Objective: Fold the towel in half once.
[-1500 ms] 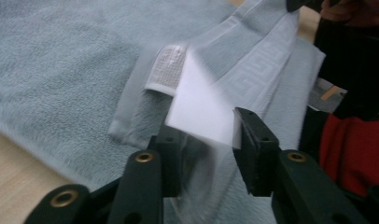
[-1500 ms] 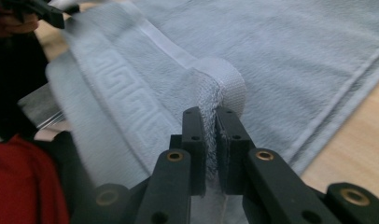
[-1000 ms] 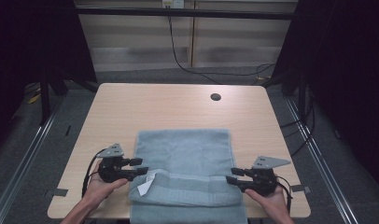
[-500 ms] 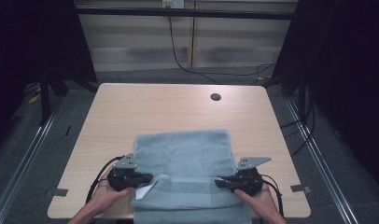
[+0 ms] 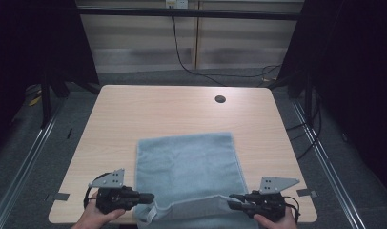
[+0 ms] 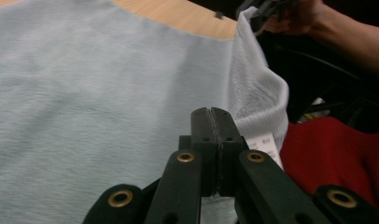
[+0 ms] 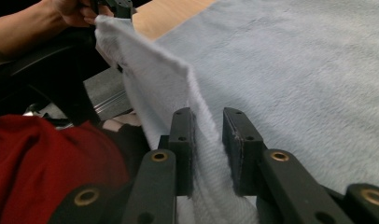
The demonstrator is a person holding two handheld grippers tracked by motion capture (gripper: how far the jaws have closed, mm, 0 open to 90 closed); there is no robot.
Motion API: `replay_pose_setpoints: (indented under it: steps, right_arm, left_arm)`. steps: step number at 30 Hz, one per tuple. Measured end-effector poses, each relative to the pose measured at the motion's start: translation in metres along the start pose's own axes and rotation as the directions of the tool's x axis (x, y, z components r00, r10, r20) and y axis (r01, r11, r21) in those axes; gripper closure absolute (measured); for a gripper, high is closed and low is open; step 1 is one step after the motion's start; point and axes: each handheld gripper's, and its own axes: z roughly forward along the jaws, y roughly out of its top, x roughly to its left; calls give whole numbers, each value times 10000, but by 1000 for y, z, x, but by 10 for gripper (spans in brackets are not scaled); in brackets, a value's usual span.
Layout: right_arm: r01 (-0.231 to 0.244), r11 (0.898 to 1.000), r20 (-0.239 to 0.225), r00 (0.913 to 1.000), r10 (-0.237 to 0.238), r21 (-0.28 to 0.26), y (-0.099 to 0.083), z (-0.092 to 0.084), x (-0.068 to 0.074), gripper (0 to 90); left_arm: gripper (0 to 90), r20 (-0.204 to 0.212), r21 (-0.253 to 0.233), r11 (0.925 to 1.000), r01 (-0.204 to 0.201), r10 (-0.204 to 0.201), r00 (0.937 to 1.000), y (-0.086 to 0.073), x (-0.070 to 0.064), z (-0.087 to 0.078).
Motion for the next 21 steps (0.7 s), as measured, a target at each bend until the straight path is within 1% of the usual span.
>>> replay_pose_setpoints:
  steps: [1, 2, 3, 4, 5, 6, 7, 8, 9, 10, 11, 12, 13, 14, 16, 18, 19, 20, 21]
  right_arm:
    - [55, 10000, -36, 10000, -55, -4, -1, -2, 3, 721]
    - [75, 10000, -92, 9999, -75, 6, -2, -4, 5, 695]
    - [121, 9999, -89, 9999, -121, 26, -2, -7, 6, 663]
    - [111, 9999, 15, 9999, -111, -62, -1, -9, 6, 641]
    - [48, 9997, -19, 10000, -49, -229, 1, -11, 5, 635]
    - [38, 9991, -17, 10000, -39, -430, 3, -13, 2, 628]
    - [-34, 9987, 129, 9999, 40, -506, 5, -14, 0, 619]
    - [-70, 9989, 317, 9995, 84, -454, 7, -13, -4, 615]
    - [-64, 9988, 351, 9994, 81, -496, 9, -12, -8, 609]
    - [-193, 9979, 278, 9994, 210, -611, 10, -10, -13, 609]
    - [-246, 9980, 318, 9991, 265, -589, 11, -7, -17, 610]
    - [-203, 9987, 485, 9986, 226, -468, 13, -3, -22, 614]
    - [-240, 9989, 640, 9976, 266, -398, 14, 2, -27, 615]
    - [-314, 9987, 626, 9975, 339, -404, 15, 6, -33, 614]
    - [-289, 9994, 925, 9953, 304, -179, 17, 15, -44, 607]
    - [-300, 9995, 1139, 9931, 295, 32, 21, 23, -55, 605]
    - [-280, 9995, 1270, 9916, 263, 117, 24, 27, -60, 599]
    - [-279, 9994, 1440, 9893, 244, 224, 27, 34, -66, 597]
    - [-326, 9991, 1475, 9887, 284, 259, 29, 37, -71, 597]
  left_arm:
    - [877, 183, -87, 10000, 6, -5, 9998, -1, -4, -1]
    - [837, 72, -147, 9999, -49, 50, 10000, 0, -5, -2]
    - [786, -41, -156, 9999, 35, -35, 10000, 1, -5, -2]
    - [753, -79, -213, 9998, 20, -22, 10000, 2, -3, -2]
    - [734, -133, -342, 9993, 122, -127, 9998, 3, 0, -3]
    - [707, -361, -419, 9989, 208, -224, 9991, 5, 5, -2]
    - [695, -577, -412, 9988, 270, -294, 9979, 7, 11, -2]
    - [689, -655, -527, 9980, 352, -387, 9971, 8, 16, -1]
    - [665, -708, -608, 9967, 537, -580, 9958, 10, 20, 0]
    - [650, -838, -508, 9971, 561, -602, 9947, 11, 25, 0]
    - [648, -1113, -388, 9980, 496, -536, 9923, 12, 28, 2]
    - [645, -1386, -314, 9980, 555, -593, 9886, 13, 33, 3]
    - [633, -1631, -269, 9972, 698, -733, 9839, 13, 39, 4]
    - [627, -1912, -159, 9967, 791, -807, 9782, 13, 44, 6]
    - [623, -2249, 28, 9959, 910, -880, 9704, 14, 57, 9]
    - [606, -2665, 174, 9931, 1160, -1072, 9578, 15, 70, 14]
    - [603, -2920, 285, 9914, 1276, -1138, 9496, 15, 77, 16]
    - [593, -3081, 345, 9908, 1311, -1143, 9445, 15, 82, 18]
    - [590, -3230, 403, 9893, 1403, -1200, 9388, 16, 88, 20]
